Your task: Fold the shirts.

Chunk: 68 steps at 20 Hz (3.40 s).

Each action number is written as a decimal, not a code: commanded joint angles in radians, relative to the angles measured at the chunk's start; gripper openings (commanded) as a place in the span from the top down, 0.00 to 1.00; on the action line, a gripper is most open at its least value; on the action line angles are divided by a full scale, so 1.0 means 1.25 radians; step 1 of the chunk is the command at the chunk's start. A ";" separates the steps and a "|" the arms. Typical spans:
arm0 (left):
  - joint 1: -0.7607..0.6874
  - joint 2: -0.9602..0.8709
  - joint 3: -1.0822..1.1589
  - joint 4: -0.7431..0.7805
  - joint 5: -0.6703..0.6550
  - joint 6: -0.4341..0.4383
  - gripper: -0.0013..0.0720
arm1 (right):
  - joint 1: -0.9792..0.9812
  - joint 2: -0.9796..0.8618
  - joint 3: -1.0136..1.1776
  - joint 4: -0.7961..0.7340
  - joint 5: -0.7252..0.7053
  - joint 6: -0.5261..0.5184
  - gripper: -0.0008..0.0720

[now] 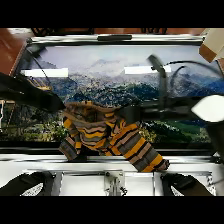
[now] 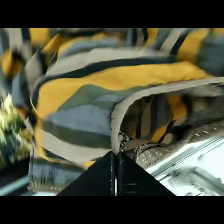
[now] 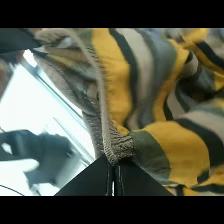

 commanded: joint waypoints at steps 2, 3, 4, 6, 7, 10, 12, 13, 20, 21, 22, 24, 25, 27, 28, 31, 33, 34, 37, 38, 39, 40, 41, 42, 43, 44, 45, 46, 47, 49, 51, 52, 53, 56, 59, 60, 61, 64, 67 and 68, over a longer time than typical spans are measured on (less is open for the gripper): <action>0.001 -0.003 -0.253 0.012 0.169 0.003 0.91 | 0.087 -0.122 0.000 -0.125 0.022 0.091 0.91; 0.001 -0.006 -0.280 0.012 0.188 0.003 0.91 | 0.097 -0.138 0.000 -0.125 0.034 0.092 0.91; 0.001 -0.010 -0.294 0.013 0.197 0.003 0.91 | 0.108 -0.144 0.000 -0.133 0.034 0.091 0.91; 0.001 -0.017 -0.303 0.013 0.236 0.003 0.91 | 0.124 -0.146 0.000 -0.161 0.028 0.110 0.91; 0.001 -0.020 -0.302 0.013 0.255 0.003 0.91 | 0.128 -0.146 0.000 -0.172 0.035 0.126 0.91; 0.001 -0.023 -0.302 0.013 0.282 0.024 0.67 | 0.128 -0.146 0.000 -0.171 0.049 0.132 0.91; 0.005 -0.021 -0.298 0.028 0.266 0.065 0.36 | 0.128 -0.146 0.000 -0.170 0.049 0.135 0.91; 0.012 -0.021 -0.289 0.053 0.249 0.082 0.36 | 0.128 -0.146 0.000 -0.169 0.050 0.136 0.91; 0.186 -0.017 -0.131 0.392 0.055 0.157 0.22 | 0.128 -0.146 0.000 -0.170 0.052 0.137 0.91; 0.229 -0.018 -0.133 0.405 0.060 0.138 0.22 | 0.128 -0.146 0.000 -0.170 0.052 0.137 0.91; 0.279 -0.023 -0.139 0.404 0.062 0.104 0.22 | 0.128 -0.146 0.000 -0.170 0.055 0.137 0.91; 0.354 -0.025 -0.173 0.381 0.072 0.062 0.23 | 0.128 -0.146 0.000 -0.173 0.054 0.136 0.91; 0.378 -0.025 -0.198 0.374 0.077 0.061 0.23 | 0.128 -0.146 0.000 -0.175 0.054 0.129 0.91; 0.402 -0.020 -0.248 0.377 0.107 0.061 0.23 | 0.128 -0.146 0.000 -0.176 0.054 0.116 0.91; 0.410 -0.010 -0.277 0.377 0.141 0.061 0.23 | 0.128 -0.146 0.000 -0.176 0.055 0.115 0.91; 0.438 0.018 -0.366 0.389 0.268 0.027 0.23 | 0.128 -0.146 0.000 -0.177 0.054 0.115 0.91; 0.464 0.015 -0.409 0.389 0.311 0.026 0.23 | 0.128 -0.146 0.000 -0.184 0.054 0.110 0.91; 0.479 0.015 -0.428 0.389 0.334 0.026 0.23 | 0.128 -0.146 0.000 -0.189 0.054 0.110 0.91; 0.529 0.015 -0.452 0.391 0.387 0.041 0.29 | 0.128 -0.146 0.000 -0.204 0.054 0.110 0.91; 0.545 0.015 -0.452 0.392 0.402 0.041 0.28 | 0.128 -0.146 0.000 -0.211 0.054 0.110 0.91; 0.562 0.013 -0.452 0.391 0.407 0.041 0.28 | 0.128 -0.146 0.000 -0.215 0.054 0.111 0.91; 0.575 0.009 -0.453 0.391 0.403 0.047 0.28 | 0.128 -0.146 0.000 -0.215 0.051 0.112 0.91; 0.588 -0.001 -0.453 0.390 0.396 0.068 0.27 | 0.128 -0.146 0.000 -0.215 0.046 0.120 0.91; 0.598 -0.011 -0.453 0.389 0.391 0.078 0.25 | 0.128 -0.146 0.000 -0.214 0.041 0.130 0.91; 0.607 -0.022 -0.453 0.388 0.389 0.074 0.22 | 0.128 -0.146 0.000 -0.214 0.037 0.138 0.91; 0.612 -0.033 -0.453 0.385 0.390 0.074 0.22 | 0.128 -0.146 0.000 -0.214 0.036 0.141 0.91; 0.613 -0.045 -0.453 0.385 0.390 0.074 0.22 | 0.128 -0.146 0.000 -0.214 0.036 0.141 0.91; 0.613 -0.058 -0.453 0.386 0.391 0.076 0.22 | 0.128 -0.146 0.000 -0.214 0.037 0.143 0.91; 0.613 -0.073 -0.453 0.386 0.396 0.077 0.22 | 0.128 -0.146 0.000 -0.214 0.037 0.150 0.91; 0.613 -0.098 -0.453 0.410 0.426 0.074 0.24 | 0.128 -0.146 0.000 -0.209 0.040 0.166 0.91; 0.623 -0.116 -0.453 0.411 0.447 0.074 0.24 | 0.128 -0.146 0.000 -0.195 0.056 0.174 0.91; 0.629 -0.125 -0.453 0.410 0.451 0.074 0.24 | 0.128 -0.146 0.000 -0.193 0.061 0.174 0.91; 0.636 -0.135 -0.453 0.410 0.453 0.074 0.24 | 0.128 -0.146 0.000 -0.193 0.064 0.174 0.91; 0.651 -0.158 -0.453 0.409 0.453 0.077 0.25 | 0.128 -0.146 0.000 -0.193 0.065 0.174 0.91; 0.654 -0.177 -0.453 0.410 0.463 0.080 0.25 | 0.128 -0.146 0.000 -0.193 0.066 0.177 0.91; 0.654 -0.182 -0.453 0.410 0.466 0.080 0.25 | 0.128 -0.146 0.000 -0.193 0.067 0.177 0.91; 0.653 -0.188 -0.453 0.407 0.465 0.080 0.25 | 0.128 -0.146 0.000 -0.194 0.067 0.177 0.91; 0.654 -0.199 -0.453 0.404 0.469 0.080 0.26 | 0.128 -0.146 0.000 -0.206 0.067 0.177 0.91; 0.655 -0.200 -0.453 0.404 0.479 0.080 0.29 | 0.128 -0.146 0.000 -0.206 0.067 0.177 0.91; 0.657 -0.200 -0.454 0.404 0.481 0.080 0.29 | 0.128 -0.146 0.000 -0.207 0.067 0.177 0.91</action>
